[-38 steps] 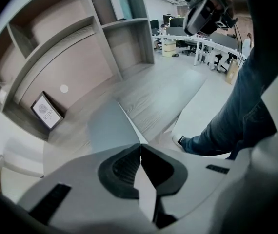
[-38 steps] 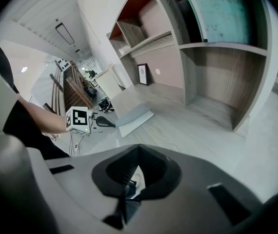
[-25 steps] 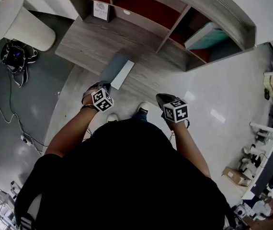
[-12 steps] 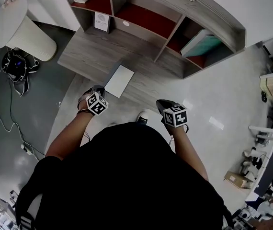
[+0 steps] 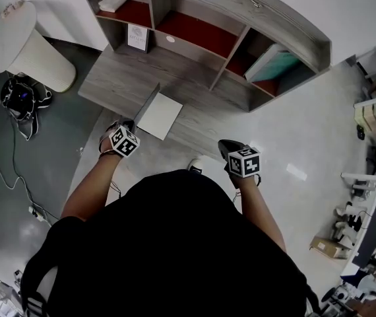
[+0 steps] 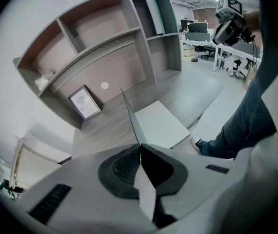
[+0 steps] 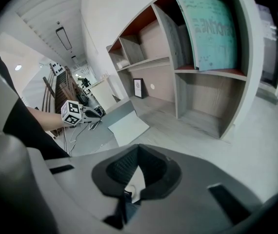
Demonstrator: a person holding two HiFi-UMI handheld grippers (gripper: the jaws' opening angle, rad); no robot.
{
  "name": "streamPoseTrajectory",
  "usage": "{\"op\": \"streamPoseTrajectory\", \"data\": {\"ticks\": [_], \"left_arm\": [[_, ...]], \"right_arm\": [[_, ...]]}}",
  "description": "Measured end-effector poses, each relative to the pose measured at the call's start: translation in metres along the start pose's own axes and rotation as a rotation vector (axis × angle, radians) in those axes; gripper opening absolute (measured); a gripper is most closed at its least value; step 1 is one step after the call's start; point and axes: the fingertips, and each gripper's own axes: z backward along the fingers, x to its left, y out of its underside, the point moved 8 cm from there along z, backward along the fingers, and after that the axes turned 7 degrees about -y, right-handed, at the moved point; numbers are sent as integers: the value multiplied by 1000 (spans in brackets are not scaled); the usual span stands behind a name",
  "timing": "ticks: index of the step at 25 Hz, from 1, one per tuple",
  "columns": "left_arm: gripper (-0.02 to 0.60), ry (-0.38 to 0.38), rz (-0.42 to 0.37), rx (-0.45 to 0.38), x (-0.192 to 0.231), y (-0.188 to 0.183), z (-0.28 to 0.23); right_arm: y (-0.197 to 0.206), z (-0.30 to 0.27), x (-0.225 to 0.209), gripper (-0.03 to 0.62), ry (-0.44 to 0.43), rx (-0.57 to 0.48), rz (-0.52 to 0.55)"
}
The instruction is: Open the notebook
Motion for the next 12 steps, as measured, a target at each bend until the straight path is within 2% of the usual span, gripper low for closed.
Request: {"op": "streamPoseTrajectory", "data": {"ticks": [12], "left_arm": [[17,-52,59,44,31,18,-14]], "right_arm": [[-4,6,-3,0,19,-9,-8]]}}
